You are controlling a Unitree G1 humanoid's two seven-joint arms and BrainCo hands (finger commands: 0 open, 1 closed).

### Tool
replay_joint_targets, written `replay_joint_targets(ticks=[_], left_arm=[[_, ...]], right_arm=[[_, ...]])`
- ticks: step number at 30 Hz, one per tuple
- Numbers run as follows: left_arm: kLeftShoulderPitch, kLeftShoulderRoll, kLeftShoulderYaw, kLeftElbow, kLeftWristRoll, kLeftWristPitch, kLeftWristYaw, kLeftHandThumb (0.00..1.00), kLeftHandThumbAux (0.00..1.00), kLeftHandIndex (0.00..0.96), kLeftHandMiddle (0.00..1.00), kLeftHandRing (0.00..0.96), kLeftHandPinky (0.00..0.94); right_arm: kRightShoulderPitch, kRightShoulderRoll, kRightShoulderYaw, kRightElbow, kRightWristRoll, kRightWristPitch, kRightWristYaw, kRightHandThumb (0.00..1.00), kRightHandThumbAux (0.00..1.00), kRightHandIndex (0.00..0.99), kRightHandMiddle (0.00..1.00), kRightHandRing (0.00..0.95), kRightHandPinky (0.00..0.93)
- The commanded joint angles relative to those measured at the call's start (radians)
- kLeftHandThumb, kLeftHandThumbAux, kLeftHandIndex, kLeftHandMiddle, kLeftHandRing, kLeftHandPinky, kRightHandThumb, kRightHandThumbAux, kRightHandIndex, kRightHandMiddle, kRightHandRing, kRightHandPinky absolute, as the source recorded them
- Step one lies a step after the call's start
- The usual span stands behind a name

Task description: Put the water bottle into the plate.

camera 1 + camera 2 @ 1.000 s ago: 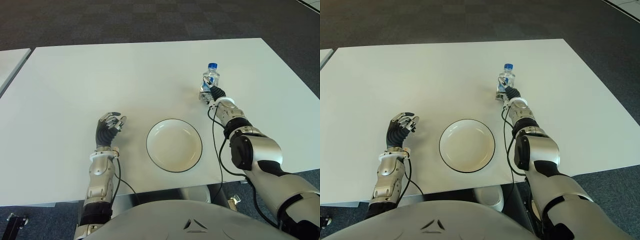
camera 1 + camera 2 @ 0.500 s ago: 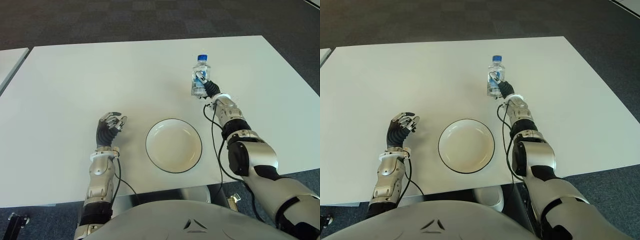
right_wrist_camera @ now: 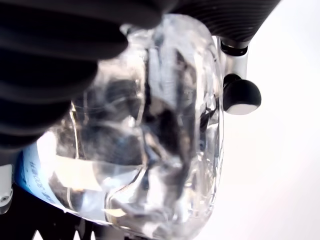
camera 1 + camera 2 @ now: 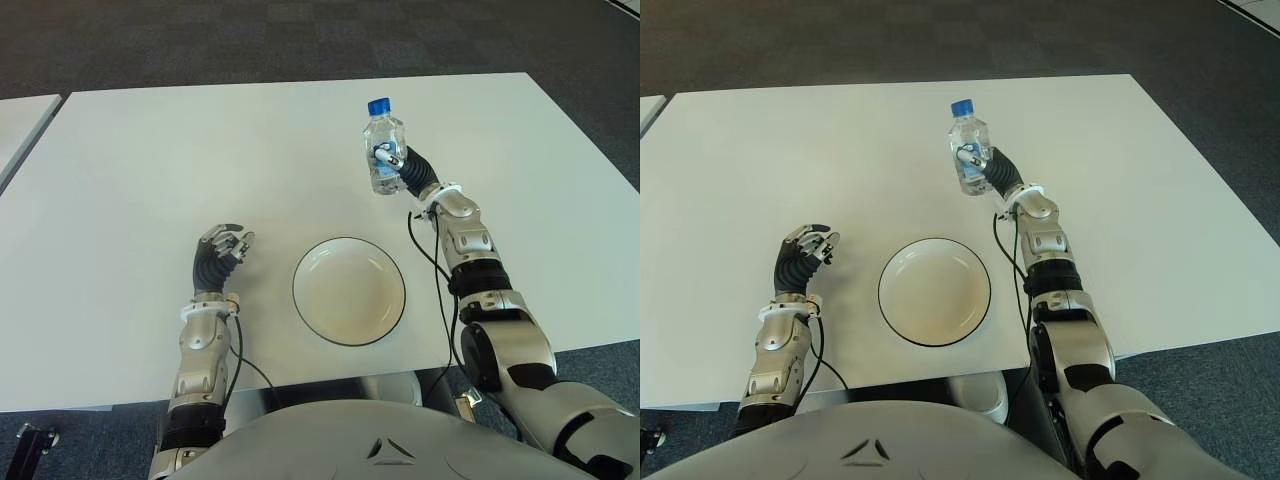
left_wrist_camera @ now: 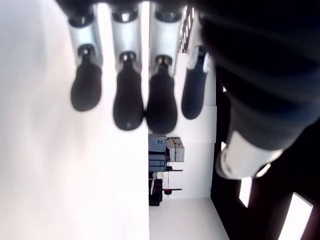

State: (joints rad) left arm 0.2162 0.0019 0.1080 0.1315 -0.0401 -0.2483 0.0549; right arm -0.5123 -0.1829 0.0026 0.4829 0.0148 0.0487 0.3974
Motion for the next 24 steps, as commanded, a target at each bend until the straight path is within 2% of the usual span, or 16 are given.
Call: replay_joint_targets(ticks=[1, 8, 12, 14, 19, 22, 24], left_arm=[[0.001, -0.005, 0.005, 0.017, -0.001, 0.005, 0.004, 0.708, 0.714, 0.436, 0.708, 0.691, 0.675], [0.001, -0.006, 0.001, 0.015, 0.006, 0.009, 0.007, 0.708, 0.713, 0.436, 0.71, 0.694, 0.683], [0.0, -0.005, -0.002, 0.013, 0.012, 0.015, 0.009, 0.708, 0.714, 0.436, 0.712, 0.697, 0.687], [0.001, -0.004, -0.003, 0.012, 0.015, 0.014, 0.009, 0.708, 0.714, 0.436, 0.713, 0.698, 0.687], [-0.001, -0.003, -0.003, 0.019, 0.015, 0.007, 0.006, 0.709, 0.714, 0.437, 0.714, 0.7, 0.686], [-0.001, -0.003, -0.003, 0.019, 0.017, 0.006, 0.006, 0.709, 0.714, 0.437, 0.715, 0.701, 0.69], [0.0, -0.004, -0.002, 0.019, 0.018, 0.007, 0.009, 0.708, 0.714, 0.437, 0.716, 0.701, 0.688]], right_arm=[[0.139, -0.034, 0.085, -0.298, -0.037, -0.037, 0.046, 0.698, 0.729, 0.437, 0.891, 0.887, 0.879], [0.212, -0.077, 0.125, -0.425, -0.047, -0.097, 0.094, 0.702, 0.727, 0.438, 0.879, 0.87, 0.851], [0.257, -0.126, 0.163, -0.498, -0.068, -0.173, 0.143, 0.703, 0.726, 0.438, 0.873, 0.86, 0.847], [0.262, -0.137, 0.171, -0.503, -0.075, -0.198, 0.149, 0.703, 0.726, 0.439, 0.873, 0.858, 0.848], [0.292, -0.167, 0.226, -0.49, -0.132, -0.355, 0.155, 0.701, 0.726, 0.438, 0.883, 0.86, 0.857], [0.295, -0.172, 0.234, -0.48, -0.141, -0.385, 0.149, 0.7, 0.727, 0.438, 0.887, 0.862, 0.867], [0.308, -0.196, 0.279, -0.464, -0.223, -0.439, 0.138, 0.699, 0.727, 0.438, 0.89, 0.864, 0.868]])
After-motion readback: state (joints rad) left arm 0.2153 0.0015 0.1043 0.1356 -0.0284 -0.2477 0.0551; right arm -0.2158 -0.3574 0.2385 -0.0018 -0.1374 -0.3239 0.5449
